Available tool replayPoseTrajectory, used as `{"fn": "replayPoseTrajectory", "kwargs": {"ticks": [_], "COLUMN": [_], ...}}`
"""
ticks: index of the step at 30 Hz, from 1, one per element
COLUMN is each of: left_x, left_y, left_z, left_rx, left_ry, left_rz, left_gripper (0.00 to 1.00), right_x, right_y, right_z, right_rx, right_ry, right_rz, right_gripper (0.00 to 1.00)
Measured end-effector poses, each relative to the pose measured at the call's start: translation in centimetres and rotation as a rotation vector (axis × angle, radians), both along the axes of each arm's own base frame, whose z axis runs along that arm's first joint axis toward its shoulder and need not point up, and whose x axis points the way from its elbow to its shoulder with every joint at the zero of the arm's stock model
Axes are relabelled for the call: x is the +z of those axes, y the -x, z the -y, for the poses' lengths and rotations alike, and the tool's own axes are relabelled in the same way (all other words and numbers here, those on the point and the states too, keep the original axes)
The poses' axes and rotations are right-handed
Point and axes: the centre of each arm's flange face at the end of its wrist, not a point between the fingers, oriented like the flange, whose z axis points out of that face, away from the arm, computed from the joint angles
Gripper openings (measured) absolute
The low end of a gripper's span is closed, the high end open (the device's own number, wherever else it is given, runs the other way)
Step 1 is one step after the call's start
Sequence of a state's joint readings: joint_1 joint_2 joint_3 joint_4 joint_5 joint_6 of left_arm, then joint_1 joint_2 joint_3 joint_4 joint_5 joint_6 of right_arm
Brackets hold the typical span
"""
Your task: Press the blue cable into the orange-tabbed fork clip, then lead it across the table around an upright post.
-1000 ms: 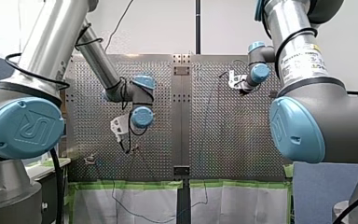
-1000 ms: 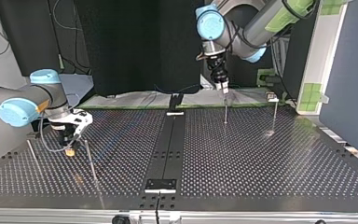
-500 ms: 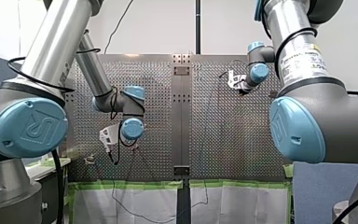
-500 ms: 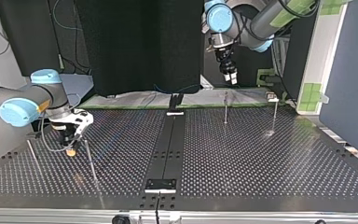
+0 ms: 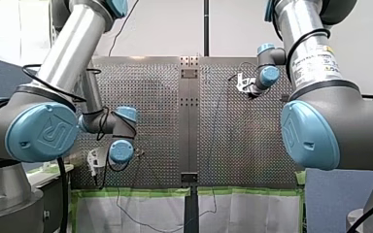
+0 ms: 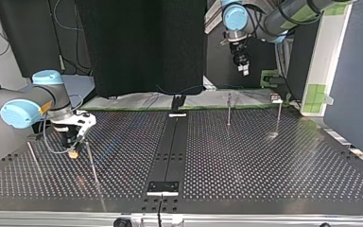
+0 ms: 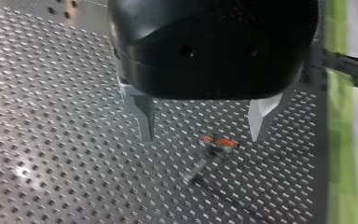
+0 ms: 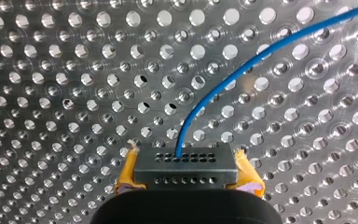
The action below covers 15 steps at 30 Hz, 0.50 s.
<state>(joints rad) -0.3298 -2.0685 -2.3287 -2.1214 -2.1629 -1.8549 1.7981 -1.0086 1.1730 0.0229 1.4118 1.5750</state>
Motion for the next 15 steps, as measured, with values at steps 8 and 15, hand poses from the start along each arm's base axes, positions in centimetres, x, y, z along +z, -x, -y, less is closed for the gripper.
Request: {"fn": "replayPoseTrajectory", "kwargs": {"ticks": [8,15], "left_x": [-3.2,-5.4], "left_y": [2.7,5.5], "left_z": [-1.0,-1.4], "left_rx": [-0.060,-0.122], "left_ry": [-0.066,-0.096], "left_rz": [-0.084,-0.148], "left_gripper": [1.00,1.00], "right_x": [0.0,0.0], "right_y": [-0.1,-0.2], "right_z": [0.0,-0.1], "right_rx": [-0.003,-0.003], "right_ry": [0.001,0.001], "right_rz": [-0.002,-0.002], "right_gripper": [0.00,0.00]}}
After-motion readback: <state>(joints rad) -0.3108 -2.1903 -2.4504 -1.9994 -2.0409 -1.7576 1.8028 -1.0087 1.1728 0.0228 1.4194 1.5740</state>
